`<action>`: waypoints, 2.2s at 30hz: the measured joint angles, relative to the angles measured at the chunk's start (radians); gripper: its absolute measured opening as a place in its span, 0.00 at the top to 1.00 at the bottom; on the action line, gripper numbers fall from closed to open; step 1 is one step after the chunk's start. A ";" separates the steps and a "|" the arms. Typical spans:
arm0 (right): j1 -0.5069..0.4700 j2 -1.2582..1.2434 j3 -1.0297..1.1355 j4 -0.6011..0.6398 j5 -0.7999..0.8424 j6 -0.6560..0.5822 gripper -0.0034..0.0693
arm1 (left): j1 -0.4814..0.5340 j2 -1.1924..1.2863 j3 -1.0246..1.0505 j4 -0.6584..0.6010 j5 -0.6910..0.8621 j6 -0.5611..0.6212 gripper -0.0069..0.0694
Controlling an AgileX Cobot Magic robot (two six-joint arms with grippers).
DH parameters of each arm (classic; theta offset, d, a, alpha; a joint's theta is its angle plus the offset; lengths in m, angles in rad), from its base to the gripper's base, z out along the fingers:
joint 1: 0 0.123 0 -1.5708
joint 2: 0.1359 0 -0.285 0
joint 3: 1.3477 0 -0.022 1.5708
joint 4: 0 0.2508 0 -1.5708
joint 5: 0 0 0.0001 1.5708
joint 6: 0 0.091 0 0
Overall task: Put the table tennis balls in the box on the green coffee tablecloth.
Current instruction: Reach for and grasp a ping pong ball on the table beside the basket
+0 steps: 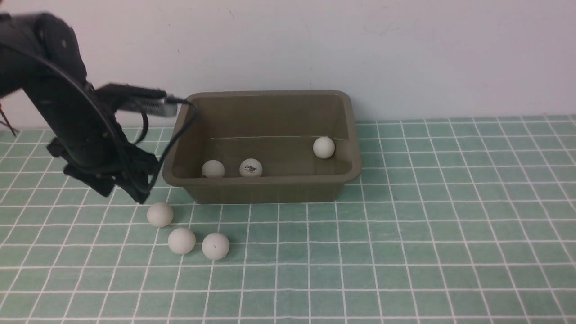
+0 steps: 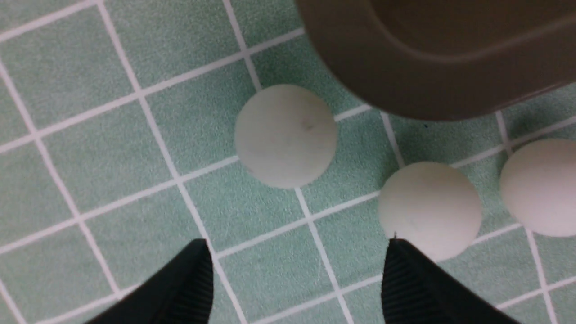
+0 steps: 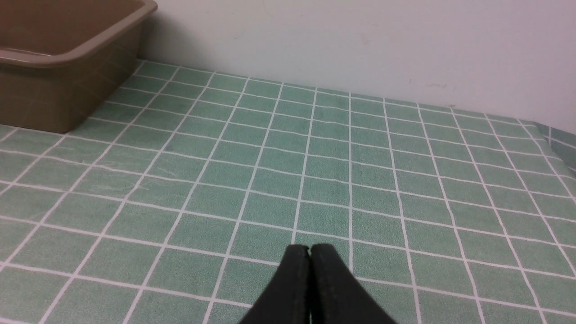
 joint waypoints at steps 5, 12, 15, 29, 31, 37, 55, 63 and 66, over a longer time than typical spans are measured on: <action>0.000 0.000 0.000 0.000 0.000 0.000 0.98 | 0.000 0.000 0.057 -0.019 -0.094 0.066 0.32; 0.000 0.000 0.000 0.000 0.000 0.000 0.98 | 0.000 0.003 0.069 -0.045 -0.179 0.117 0.32; 0.000 0.000 0.000 0.000 0.000 0.000 0.98 | 0.000 0.010 0.069 -0.056 -0.200 0.122 0.32; 0.000 0.000 0.000 0.000 0.000 0.000 0.98 | 0.000 0.052 0.069 -0.115 -0.240 0.160 0.32; 0.000 0.000 0.000 0.000 0.000 0.000 0.98 | 0.000 0.052 0.069 -0.122 -0.251 0.160 0.32; 0.000 0.000 0.000 0.000 0.000 0.000 0.98 | 0.000 0.052 0.069 -0.131 -0.268 0.188 0.32; 0.000 0.000 0.000 0.000 0.000 0.000 0.98 | 0.000 0.111 0.069 -0.160 -0.278 0.205 0.32; 0.000 0.000 0.000 0.000 0.000 0.000 0.98 | 0.000 0.113 0.069 -0.160 -0.278 0.202 0.35; 0.000 0.000 0.000 0.000 0.000 0.000 0.98 | 0.000 0.113 0.069 -0.160 -0.278 0.201 0.42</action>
